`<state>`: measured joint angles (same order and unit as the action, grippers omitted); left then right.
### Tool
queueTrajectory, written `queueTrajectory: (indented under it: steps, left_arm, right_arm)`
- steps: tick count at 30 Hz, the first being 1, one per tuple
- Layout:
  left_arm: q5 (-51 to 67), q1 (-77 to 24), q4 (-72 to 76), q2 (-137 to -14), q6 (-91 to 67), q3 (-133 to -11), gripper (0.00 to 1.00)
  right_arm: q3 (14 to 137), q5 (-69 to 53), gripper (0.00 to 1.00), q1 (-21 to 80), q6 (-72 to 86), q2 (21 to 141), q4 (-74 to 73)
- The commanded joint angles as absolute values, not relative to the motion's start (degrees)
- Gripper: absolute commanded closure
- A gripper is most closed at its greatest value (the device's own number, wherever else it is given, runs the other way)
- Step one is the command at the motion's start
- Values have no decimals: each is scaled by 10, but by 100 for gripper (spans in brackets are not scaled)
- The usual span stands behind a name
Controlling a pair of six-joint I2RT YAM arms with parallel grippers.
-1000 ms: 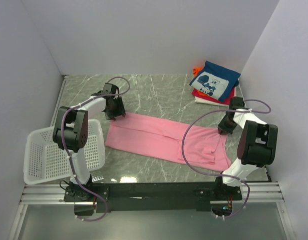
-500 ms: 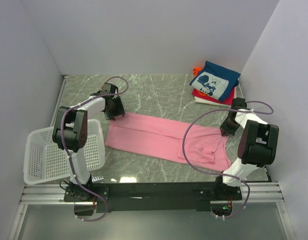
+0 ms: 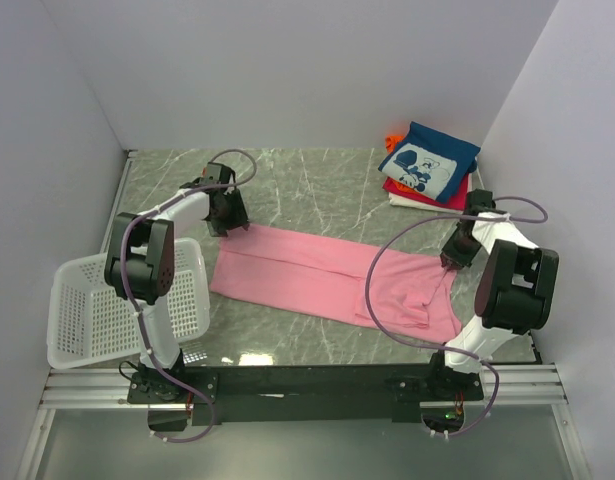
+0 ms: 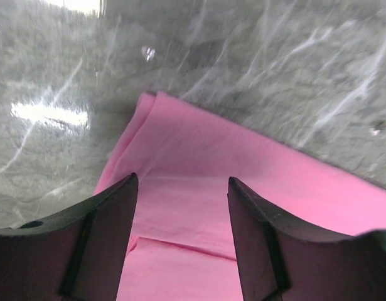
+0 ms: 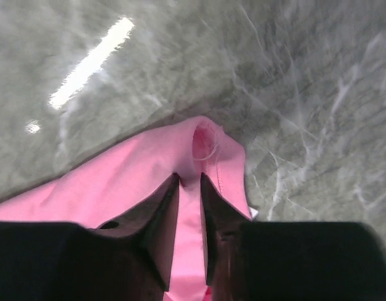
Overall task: Fold and stack the t-shirts
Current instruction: Fold the tshirt
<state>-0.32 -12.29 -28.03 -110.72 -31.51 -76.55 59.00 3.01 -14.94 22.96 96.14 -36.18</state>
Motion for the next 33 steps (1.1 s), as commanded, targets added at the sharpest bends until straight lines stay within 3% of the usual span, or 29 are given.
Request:
queueTrajectory:
  steps: [1, 7, 18, 26, 33]
  left_arm:
    - [-12, -130, -294, -1077, -290, -812, 35]
    - [-31, -154, -301, -1031, -270, -819, 34]
    - [14, -223, -259, -1017, -279, -759, 33]
    - [29, -234, -241, -1047, -290, -733, 33]
    - [18, -234, -209, -1071, -284, -706, 34]
  right_arm:
    - [652, 17, 70, -156, 212, 918, -409]
    - [686, -43, 60, -142, 231, 878, -442]
    - [543, -80, 59, -20, 313, 778, -414]
    - [420, -79, 58, 13, 367, 691, -400]
    - [400, -66, 58, 14, 357, 719, -374]
